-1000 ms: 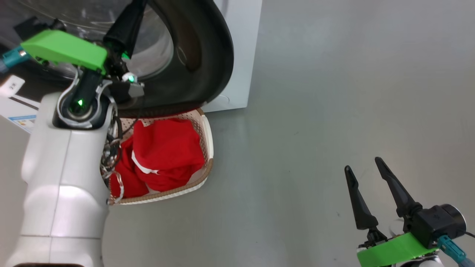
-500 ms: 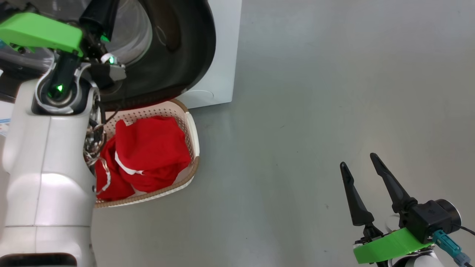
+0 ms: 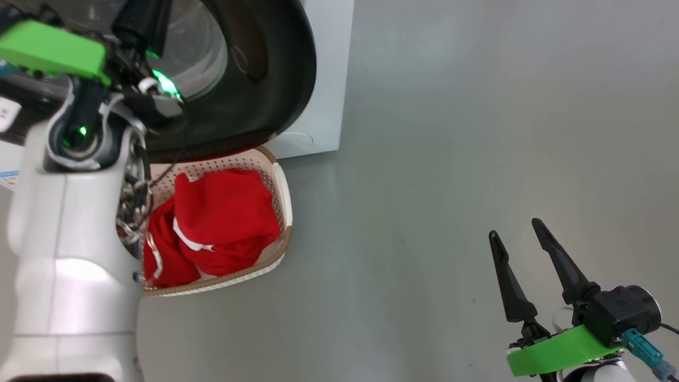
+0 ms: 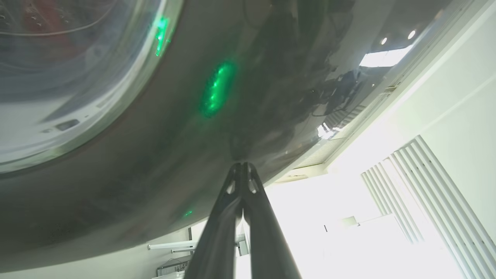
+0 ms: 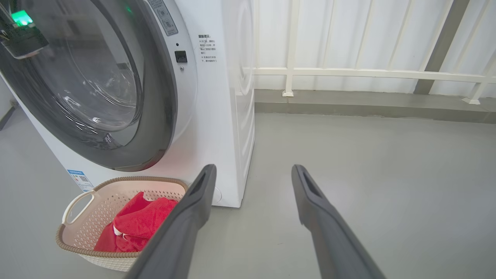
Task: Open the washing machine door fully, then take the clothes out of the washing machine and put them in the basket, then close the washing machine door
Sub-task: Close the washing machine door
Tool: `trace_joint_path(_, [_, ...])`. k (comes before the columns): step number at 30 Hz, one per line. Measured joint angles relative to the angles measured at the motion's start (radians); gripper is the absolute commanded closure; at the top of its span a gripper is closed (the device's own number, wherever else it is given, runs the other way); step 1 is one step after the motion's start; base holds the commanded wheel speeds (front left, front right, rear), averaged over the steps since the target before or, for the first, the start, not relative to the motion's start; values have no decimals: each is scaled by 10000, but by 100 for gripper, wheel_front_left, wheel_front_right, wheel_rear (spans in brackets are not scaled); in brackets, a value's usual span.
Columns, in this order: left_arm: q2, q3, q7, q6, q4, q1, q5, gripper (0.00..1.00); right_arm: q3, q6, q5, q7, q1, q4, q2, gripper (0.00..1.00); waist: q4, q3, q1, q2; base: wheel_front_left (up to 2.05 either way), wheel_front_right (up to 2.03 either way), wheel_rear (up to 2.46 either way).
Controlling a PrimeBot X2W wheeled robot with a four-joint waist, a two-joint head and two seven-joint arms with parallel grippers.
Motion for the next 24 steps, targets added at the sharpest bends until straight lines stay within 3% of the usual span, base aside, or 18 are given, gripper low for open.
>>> trace_joint_path(7, [-150,-251,-35,-2,-940,1271,-242,100,0,0,81,-2,8,13,-2,0,293,-305,0,0,0,0,0])
trace_joint_path(14, [-144,-750,-1333,-2,-2548,3069,209,99,-163,0,102,-29,52,50,-4,0,674,-774,0,0,0,0,0])
trace_joint_path(21, [-77,-1448,-2673,228,-4623,5017,1919,20,-270,0,163,-31,331,90,-2,0,923,-1382,0,0,0,0,0])
trace_joint_path(24, [207,-1762,-3078,368,-5417,5898,2819,4,-311,0,165,-31,563,94,-4,0,1018,-1657,-1,0,0,0,0])
